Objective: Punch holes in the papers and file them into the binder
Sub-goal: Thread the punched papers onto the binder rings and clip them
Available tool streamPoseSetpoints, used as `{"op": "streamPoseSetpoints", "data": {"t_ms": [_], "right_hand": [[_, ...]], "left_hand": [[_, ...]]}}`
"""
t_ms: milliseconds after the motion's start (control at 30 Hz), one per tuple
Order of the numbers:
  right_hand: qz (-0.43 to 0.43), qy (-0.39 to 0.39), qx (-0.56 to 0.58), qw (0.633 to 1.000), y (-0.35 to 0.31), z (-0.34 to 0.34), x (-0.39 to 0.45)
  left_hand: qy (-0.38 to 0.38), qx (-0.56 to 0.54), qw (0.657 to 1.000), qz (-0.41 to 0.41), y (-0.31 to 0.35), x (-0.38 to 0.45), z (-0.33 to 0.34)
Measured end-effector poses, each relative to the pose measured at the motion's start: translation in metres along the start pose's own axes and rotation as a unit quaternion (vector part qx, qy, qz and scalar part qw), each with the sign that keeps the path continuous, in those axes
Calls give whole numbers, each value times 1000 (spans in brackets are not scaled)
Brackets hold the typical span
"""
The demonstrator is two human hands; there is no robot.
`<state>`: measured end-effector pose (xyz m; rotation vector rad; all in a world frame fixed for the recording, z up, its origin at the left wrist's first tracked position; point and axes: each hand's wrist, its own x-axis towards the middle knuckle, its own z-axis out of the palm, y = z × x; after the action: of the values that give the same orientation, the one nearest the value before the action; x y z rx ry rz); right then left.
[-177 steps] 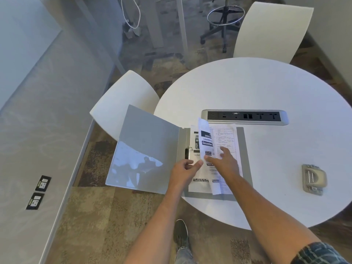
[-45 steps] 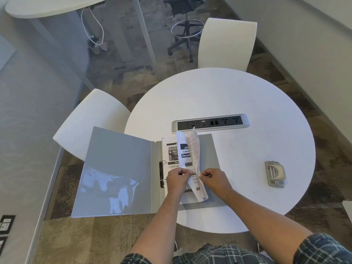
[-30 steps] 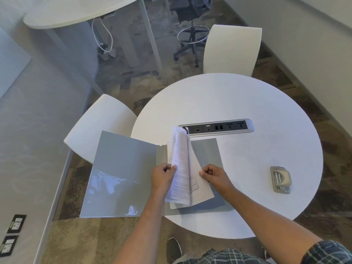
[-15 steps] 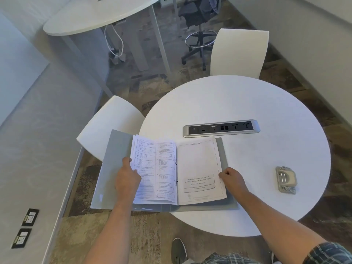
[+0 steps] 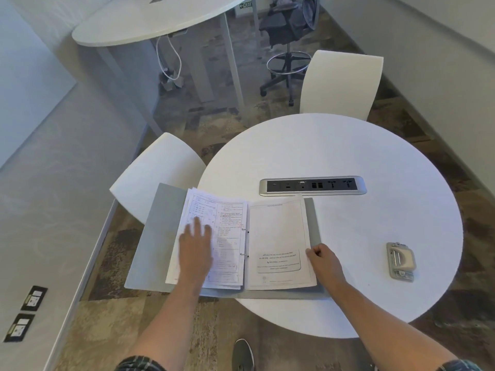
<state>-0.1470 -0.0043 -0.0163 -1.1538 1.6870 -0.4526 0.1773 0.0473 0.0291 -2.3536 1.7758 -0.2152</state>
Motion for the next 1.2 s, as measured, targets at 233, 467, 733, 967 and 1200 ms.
{"op": "streamPoseSetpoints", "data": {"t_ms": [233,467,733,967,1200], "right_hand": [[-32,-2,13,999,-5,3,-6],[-45,-11,48,998,-11,3,-8],[-81,-103,136,982,-61,35,-22],[-130,-211,201,948,-103,63,-43],[-164,-287,151,932,-83,72,-31]], "left_hand": [[-158,-51,962,216,83,-37,26],[-268,-96,947,150,55,-44,29],[-235,-311,920,45,54,-48,5],[-140,-486,862,-24,69,-65,-27],[-57,-531,782,-322,49,-63,-30]]}}
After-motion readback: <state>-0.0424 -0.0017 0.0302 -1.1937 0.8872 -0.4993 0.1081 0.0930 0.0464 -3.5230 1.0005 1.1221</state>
